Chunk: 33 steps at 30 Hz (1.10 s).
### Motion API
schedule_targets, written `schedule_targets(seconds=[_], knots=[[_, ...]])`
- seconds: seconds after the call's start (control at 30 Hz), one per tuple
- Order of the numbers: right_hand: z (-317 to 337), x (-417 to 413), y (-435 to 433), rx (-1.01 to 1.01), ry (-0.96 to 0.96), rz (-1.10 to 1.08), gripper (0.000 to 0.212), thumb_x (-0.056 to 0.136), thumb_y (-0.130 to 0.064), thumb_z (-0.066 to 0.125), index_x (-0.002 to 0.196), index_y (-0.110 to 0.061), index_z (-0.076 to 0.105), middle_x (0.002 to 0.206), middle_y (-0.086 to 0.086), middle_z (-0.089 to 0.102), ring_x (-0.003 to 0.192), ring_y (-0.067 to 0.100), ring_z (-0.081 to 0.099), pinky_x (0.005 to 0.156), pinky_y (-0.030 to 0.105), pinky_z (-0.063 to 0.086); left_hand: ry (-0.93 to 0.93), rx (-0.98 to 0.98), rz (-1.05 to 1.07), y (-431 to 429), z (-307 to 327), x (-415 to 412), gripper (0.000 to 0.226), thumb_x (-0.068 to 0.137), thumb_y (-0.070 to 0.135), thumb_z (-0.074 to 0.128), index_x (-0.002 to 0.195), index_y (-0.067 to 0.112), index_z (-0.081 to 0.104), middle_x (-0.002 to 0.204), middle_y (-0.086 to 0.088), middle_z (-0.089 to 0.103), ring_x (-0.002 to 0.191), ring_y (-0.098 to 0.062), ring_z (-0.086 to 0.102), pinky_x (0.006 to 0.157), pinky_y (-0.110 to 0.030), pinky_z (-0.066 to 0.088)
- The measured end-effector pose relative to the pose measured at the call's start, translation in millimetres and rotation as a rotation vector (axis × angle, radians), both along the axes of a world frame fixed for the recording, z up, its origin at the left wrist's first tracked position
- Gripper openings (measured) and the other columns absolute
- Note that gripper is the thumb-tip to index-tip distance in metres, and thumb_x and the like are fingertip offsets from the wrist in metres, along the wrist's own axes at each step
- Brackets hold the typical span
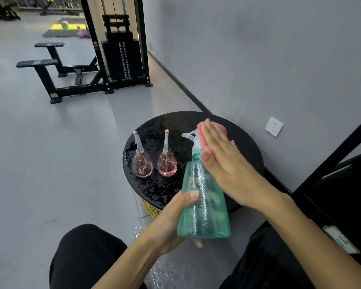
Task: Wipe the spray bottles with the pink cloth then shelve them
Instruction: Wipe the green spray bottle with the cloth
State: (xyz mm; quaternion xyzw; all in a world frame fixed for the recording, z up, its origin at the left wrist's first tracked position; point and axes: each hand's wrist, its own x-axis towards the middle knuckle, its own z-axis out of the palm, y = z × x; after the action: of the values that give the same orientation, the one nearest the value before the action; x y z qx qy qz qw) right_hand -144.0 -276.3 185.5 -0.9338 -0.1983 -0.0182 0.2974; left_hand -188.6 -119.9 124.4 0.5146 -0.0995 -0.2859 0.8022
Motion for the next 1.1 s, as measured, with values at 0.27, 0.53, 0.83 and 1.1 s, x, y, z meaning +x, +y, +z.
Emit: schedule_targets(seconds=[0.27,0.53,0.83,1.1], knots=[[6,-3,11,-0.03,-0.007,0.029,0.095,0.076,-0.08,0.005,0.154,-0.028,-0.015,0.159,-0.015,-0.025,0.143,-0.005,-0.026,0.121,0.037,-0.011,0.078,-0.086,-0.013,2,-1,3,0.079,0.043,0.064,0.088,0.101,0.012,0.073,0.088,-0.012,0.073,0.063,-0.022,0.068,0.04,-0.026,0.052],[15,18,3,-0.064,-0.031,-0.015,0.104,0.072,-0.086,-0.002,0.156,-0.024,-0.007,0.163,-0.011,-0.015,0.147,0.0,-0.018,0.123,0.044,-0.005,0.099,-0.037,-0.103,2,2,-2,0.098,0.041,0.064,0.088,0.116,0.009,0.058,0.093,-0.009,0.073,0.076,-0.025,0.07,0.041,-0.026,0.053],[12,-3,16,-0.171,0.001,0.098,0.094,0.078,-0.076,0.005,0.156,-0.026,-0.005,0.162,-0.015,-0.016,0.145,-0.004,-0.02,0.123,0.037,-0.006,0.101,-0.008,-0.067,3,-5,1,0.083,0.042,0.068,0.086,0.105,0.016,0.072,0.096,-0.011,0.071,0.083,-0.031,0.063,0.056,-0.031,0.054],[13,7,23,-0.156,-0.012,0.084,0.095,0.076,-0.076,0.002,0.156,-0.026,-0.005,0.162,-0.014,-0.017,0.146,-0.001,-0.02,0.123,0.041,-0.009,0.103,-0.068,-0.042,6,-5,8,0.081,0.039,0.064,0.088,0.099,0.013,0.071,0.088,-0.012,0.071,0.064,-0.021,0.068,0.038,-0.025,0.051]])
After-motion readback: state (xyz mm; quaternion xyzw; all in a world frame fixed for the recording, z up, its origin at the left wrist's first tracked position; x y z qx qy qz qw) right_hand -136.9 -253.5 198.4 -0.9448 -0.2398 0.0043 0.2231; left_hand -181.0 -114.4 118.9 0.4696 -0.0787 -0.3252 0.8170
